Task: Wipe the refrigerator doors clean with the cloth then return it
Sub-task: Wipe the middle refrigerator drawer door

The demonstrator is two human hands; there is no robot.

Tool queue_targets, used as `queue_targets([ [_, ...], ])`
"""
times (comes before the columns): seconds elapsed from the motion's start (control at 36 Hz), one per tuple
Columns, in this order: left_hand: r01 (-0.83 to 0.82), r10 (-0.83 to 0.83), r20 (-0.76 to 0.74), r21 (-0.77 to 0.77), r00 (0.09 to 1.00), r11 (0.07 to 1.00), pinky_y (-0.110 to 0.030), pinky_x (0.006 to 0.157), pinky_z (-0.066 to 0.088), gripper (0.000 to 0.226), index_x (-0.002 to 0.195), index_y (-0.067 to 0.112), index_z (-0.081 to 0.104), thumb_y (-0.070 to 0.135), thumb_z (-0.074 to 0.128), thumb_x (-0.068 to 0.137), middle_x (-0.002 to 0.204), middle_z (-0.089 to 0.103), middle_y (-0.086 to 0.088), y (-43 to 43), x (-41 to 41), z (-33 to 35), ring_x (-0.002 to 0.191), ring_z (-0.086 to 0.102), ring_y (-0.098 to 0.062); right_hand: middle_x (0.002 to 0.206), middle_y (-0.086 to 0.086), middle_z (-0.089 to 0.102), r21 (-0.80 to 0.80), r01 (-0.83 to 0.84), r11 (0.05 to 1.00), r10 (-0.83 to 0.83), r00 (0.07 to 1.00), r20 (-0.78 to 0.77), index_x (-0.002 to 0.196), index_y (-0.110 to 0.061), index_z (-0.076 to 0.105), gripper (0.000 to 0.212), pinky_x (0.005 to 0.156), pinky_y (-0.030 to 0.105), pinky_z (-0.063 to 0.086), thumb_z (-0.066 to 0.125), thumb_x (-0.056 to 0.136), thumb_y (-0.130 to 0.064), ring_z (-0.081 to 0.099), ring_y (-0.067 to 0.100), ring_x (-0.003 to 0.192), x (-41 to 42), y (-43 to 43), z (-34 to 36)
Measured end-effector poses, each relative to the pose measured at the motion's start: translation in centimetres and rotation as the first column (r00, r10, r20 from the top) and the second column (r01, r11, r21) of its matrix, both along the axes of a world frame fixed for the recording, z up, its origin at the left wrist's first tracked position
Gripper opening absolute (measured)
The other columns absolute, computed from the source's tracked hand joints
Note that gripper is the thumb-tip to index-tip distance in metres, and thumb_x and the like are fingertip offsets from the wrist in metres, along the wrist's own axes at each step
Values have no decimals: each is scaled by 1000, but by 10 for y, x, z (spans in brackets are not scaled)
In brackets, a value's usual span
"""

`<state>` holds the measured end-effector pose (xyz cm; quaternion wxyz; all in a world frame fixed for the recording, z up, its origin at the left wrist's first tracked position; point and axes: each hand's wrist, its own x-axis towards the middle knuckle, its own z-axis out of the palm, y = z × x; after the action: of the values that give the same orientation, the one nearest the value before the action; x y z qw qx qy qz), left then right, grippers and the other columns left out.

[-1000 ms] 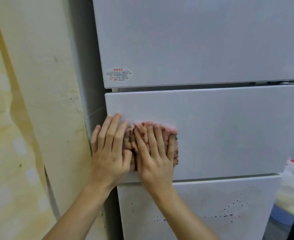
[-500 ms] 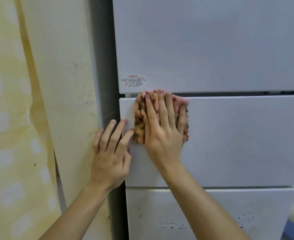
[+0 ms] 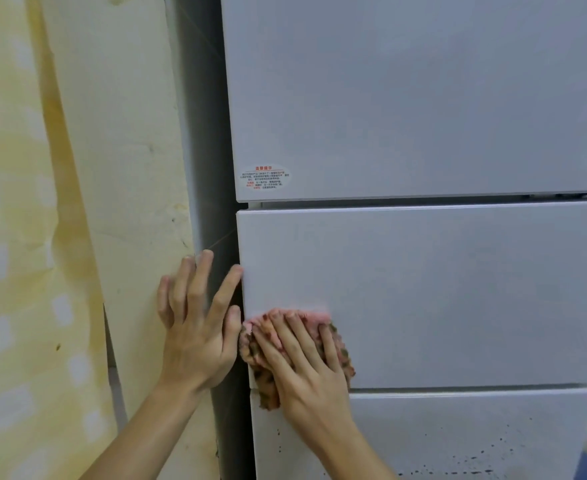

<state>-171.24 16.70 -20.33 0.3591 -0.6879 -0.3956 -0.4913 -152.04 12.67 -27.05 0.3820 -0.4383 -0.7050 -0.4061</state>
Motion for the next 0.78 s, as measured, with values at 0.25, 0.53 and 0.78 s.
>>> queue_targets([
  [0.25,-3,1,90,24,996,1000,-59,129,12,69,164,14,26,24,46,99,174,17,-14,8,-14,18,162,12,-35,175,9,10,112,-7,994,31,976,-217,167,-18,23,57,131,52,5,36,112,-31,6,26,163,-35,12,119],
  [0.53,-23,24,77,-16,997,1000,-57,131,6,68,165,9,20,23,43,103,175,11,-14,10,-15,12,163,6,-32,175,4,15,28,-99,995,99,995,10,166,-18,27,54,132,50,3,33,113,-24,16,22,161,-33,10,18],
  [0.78,87,-77,160,-60,984,994,-50,128,21,44,142,10,59,21,41,104,165,35,-15,-15,-6,7,156,25,-31,174,5,20,-84,-212,974,211,977,-26,164,-18,33,53,132,48,11,43,112,-25,17,22,161,-23,-10,16],
])
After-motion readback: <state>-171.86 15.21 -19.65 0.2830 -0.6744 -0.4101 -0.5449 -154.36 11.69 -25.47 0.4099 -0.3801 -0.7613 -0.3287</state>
